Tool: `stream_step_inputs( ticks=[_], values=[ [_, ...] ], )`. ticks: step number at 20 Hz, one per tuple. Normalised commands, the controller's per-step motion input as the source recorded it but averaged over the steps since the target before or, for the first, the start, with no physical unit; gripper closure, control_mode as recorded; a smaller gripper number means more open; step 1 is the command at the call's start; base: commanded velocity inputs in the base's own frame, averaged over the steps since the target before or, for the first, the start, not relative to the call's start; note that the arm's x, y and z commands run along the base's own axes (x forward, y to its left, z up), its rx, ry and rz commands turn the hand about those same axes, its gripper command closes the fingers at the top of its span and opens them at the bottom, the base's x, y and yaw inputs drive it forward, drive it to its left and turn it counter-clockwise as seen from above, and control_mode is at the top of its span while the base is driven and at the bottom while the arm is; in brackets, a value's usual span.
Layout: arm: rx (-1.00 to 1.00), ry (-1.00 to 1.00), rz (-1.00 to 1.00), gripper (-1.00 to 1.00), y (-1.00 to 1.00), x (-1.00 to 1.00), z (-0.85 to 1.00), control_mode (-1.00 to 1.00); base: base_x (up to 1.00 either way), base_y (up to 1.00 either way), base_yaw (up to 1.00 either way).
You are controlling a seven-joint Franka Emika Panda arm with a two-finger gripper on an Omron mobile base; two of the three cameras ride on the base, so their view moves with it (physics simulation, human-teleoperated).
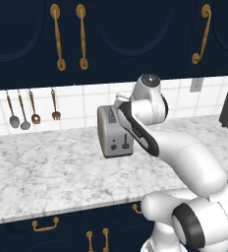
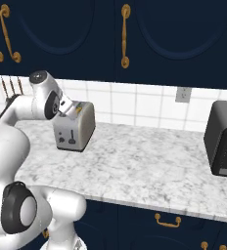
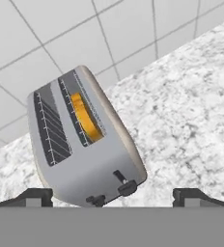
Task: Start the toaster. Once the lever pops up, take the bread to the plate on the dining counter.
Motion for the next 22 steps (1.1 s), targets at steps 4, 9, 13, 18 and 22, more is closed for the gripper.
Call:
stream_step_inputs(
  ticks=[4, 9, 13, 18, 22],
  values=[
    [-0.17, 0.00, 0.32, -1.00, 0.00, 0.45, -0.20, -1.00, 0.00, 0.00, 0.00],
    [-0.10, -0.06, 0.19, -1.00, 0.01, 0.26, -0.12, -1.00, 0.00, 0.00, 0.00],
    [-0.12, -0.24, 0.00, -1.00, 0.15, 0.00, -0.10, -1.00, 0.00, 0.00, 0.00],
    [-0.02, -0.14, 0.00, -1.00, 0.19, 0.06, -0.10, -1.00, 0.00, 0.00, 0.00],
    [0.00, -0.08, 0.00, -1.00, 0.01, 0.08, -0.01, -1.00, 0.00, 0.00, 0.00]
  ],
)
